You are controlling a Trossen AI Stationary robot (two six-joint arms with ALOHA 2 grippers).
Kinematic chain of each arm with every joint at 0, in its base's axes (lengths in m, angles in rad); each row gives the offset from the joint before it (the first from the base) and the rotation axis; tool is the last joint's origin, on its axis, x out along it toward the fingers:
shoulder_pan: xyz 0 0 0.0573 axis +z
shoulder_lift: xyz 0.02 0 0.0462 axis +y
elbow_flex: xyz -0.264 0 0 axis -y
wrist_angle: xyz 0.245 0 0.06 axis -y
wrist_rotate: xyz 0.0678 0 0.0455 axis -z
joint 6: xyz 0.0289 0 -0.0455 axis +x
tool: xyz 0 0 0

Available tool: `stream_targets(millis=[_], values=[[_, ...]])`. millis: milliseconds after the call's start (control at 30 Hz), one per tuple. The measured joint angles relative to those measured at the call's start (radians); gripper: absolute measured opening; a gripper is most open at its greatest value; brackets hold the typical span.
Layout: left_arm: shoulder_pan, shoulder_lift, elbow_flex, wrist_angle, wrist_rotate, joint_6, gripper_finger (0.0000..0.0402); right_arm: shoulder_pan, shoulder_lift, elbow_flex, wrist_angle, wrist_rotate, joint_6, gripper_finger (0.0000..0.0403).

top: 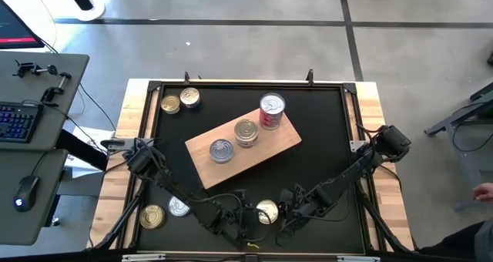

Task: Stack canned seafood by type on shelf
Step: Stack the blue tuna on the top of the other blue tuna cans on the shelf

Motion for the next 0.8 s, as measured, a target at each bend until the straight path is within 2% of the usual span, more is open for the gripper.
stream_targets(millis=[333, 800], values=[[-0.001, 0.003, -0.006, 0.01, 0.002, -0.056, 0.0, 0.011, -0.015, 0.004, 0.035, 0.01, 0.015, 0.0], [-0.024, 0.021, -0.009, 0.083, 0.034, -0.092, 0.0, 0.043, -0.056, 0.123, -0.002, 0.105, 0.02, 0.0]])
